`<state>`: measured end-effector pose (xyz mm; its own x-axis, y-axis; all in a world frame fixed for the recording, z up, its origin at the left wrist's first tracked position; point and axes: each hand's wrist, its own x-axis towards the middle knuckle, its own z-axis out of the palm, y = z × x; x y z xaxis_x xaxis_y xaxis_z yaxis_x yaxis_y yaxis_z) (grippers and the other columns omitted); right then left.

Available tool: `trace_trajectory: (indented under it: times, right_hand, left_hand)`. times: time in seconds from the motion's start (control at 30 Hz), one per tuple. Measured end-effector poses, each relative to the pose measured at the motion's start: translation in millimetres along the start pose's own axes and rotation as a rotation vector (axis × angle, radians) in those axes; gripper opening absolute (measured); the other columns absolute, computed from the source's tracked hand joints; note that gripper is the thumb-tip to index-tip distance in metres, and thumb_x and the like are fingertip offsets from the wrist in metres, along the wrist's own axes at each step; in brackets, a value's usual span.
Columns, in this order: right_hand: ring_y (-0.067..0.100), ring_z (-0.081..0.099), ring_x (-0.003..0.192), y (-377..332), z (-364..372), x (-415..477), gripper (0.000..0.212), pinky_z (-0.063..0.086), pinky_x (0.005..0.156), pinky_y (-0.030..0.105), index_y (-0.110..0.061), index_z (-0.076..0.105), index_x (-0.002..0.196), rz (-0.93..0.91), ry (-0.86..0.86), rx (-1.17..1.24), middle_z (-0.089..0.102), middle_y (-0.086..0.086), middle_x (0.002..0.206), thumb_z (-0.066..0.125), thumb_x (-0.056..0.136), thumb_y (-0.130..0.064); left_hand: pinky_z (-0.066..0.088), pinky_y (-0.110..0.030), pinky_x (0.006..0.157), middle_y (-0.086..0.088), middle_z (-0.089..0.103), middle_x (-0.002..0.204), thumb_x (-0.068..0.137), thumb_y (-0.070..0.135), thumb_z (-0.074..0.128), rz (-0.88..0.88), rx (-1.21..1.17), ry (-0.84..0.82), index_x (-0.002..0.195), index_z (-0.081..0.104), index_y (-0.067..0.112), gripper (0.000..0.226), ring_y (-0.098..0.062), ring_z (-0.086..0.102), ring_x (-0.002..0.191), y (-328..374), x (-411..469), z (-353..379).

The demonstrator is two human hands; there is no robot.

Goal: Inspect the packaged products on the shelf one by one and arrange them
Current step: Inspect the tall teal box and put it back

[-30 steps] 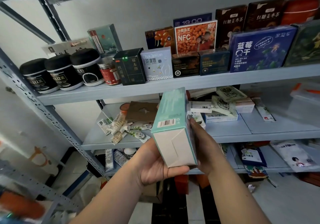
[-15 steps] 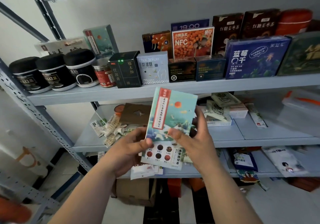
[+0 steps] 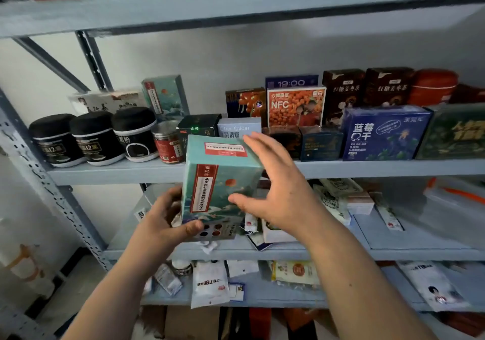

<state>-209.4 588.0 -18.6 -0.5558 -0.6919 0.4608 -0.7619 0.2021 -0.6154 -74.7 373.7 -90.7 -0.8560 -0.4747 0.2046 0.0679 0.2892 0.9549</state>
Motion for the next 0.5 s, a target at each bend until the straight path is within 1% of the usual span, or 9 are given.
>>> trace_trajectory:
  times: [0.07, 0.1, 0.13, 0.2, 0.27, 0.33, 0.4, 0.47, 0.5]
  right_hand:
    - [-0.005, 0.021, 0.143, -15, -15, 13, 0.098, 0.030, 0.121, 0.024, -0.035, 0.022, 0.161, -0.068, -0.070, -0.120, 0.016, -0.023, 0.160, 0.081, 0.083, -0.045]
    - [-0.002, 0.022, 0.144, -23, -21, 18, 0.098, 0.032, 0.123, 0.032, -0.036, 0.020, 0.162, -0.087, -0.108, -0.163, 0.018, -0.021, 0.160, 0.080, 0.084, -0.046]
    - [0.000, 0.023, 0.145, -29, -26, 22, 0.100, 0.033, 0.123, 0.035, -0.038, 0.017, 0.162, -0.100, -0.138, -0.192, 0.019, -0.020, 0.159, 0.079, 0.085, -0.046]
    - [0.001, 0.027, 0.142, -39, -36, 29, 0.099, 0.034, 0.121, 0.033, -0.037, 0.018, 0.162, -0.148, -0.131, -0.234, 0.023, -0.019, 0.155, 0.079, 0.084, -0.047]
    - [0.000, 0.031, 0.138, -44, -46, 33, 0.094, 0.032, 0.118, 0.023, -0.035, 0.027, 0.158, -0.229, -0.050, -0.287, 0.028, -0.019, 0.149, 0.080, 0.082, -0.047]
    - [0.000, 0.034, 0.134, -46, -53, 36, 0.089, 0.025, 0.112, 0.014, -0.033, 0.035, 0.154, -0.310, 0.052, -0.360, 0.033, -0.017, 0.144, 0.081, 0.079, -0.047]
    - [0.004, 0.038, 0.130, -45, -55, 40, 0.086, 0.023, 0.109, 0.011, -0.027, 0.041, 0.150, -0.368, 0.160, -0.404, 0.040, -0.012, 0.142, 0.082, 0.077, -0.045]
    - [0.008, 0.042, 0.127, -44, -52, 47, 0.082, 0.026, 0.107, 0.006, -0.021, 0.046, 0.146, -0.405, 0.253, -0.400, 0.044, -0.007, 0.139, 0.083, 0.075, -0.040]
    - [0.010, 0.044, 0.127, -43, -49, 52, 0.081, 0.028, 0.109, 0.007, -0.018, 0.048, 0.145, -0.425, 0.288, -0.399, 0.046, -0.004, 0.138, 0.084, 0.075, -0.037]
  left_hand:
    - [0.060, -0.042, 0.089, 0.008, 0.069, 0.121, 0.044, 0.069, 0.092, 0.070, 0.112, 0.031, 0.127, 0.058, 0.043, 0.093, -0.013, 0.063, 0.120, 11, 8, -17]
    - [0.059, -0.045, 0.091, 0.010, 0.067, 0.123, 0.045, 0.071, 0.090, 0.112, 0.162, 0.025, 0.127, 0.057, 0.046, 0.092, -0.012, 0.061, 0.122, 17, 12, -24]
    - [0.059, -0.047, 0.091, 0.010, 0.065, 0.125, 0.045, 0.071, 0.090, 0.145, 0.190, 0.023, 0.128, 0.056, 0.048, 0.092, -0.012, 0.061, 0.122, 23, 16, -29]
    - [0.062, -0.044, 0.085, 0.010, 0.063, 0.130, 0.042, 0.072, 0.090, 0.191, 0.179, 0.040, 0.128, 0.054, 0.052, 0.095, -0.013, 0.067, 0.114, 37, 23, -31]
    - [0.063, -0.039, 0.081, 0.019, 0.059, 0.131, 0.044, 0.069, 0.090, 0.254, 0.195, 0.055, 0.122, 0.052, 0.063, 0.087, -0.015, 0.068, 0.113, 53, 30, -28]
    - [0.058, -0.037, 0.092, 0.028, 0.052, 0.135, 0.057, 0.056, 0.089, 0.347, 0.297, 0.091, 0.124, 0.046, 0.068, 0.081, -0.010, 0.057, 0.126, 65, 40, -26]
    - [0.047, -0.032, 0.106, 0.034, 0.040, 0.140, 0.070, 0.040, 0.088, 0.439, 0.443, 0.143, 0.136, 0.037, 0.065, 0.087, 0.001, 0.045, 0.132, 75, 51, -26]
    - [0.037, -0.030, 0.112, 0.024, 0.032, 0.150, 0.079, 0.034, 0.083, 0.492, 0.583, 0.197, 0.150, 0.027, 0.052, 0.093, -0.002, 0.037, 0.138, 83, 63, -28]
    - [0.034, -0.031, 0.113, 0.015, 0.028, 0.156, 0.082, 0.036, 0.079, 0.522, 0.654, 0.219, 0.156, 0.023, 0.044, 0.092, -0.005, 0.033, 0.141, 86, 69, -29]
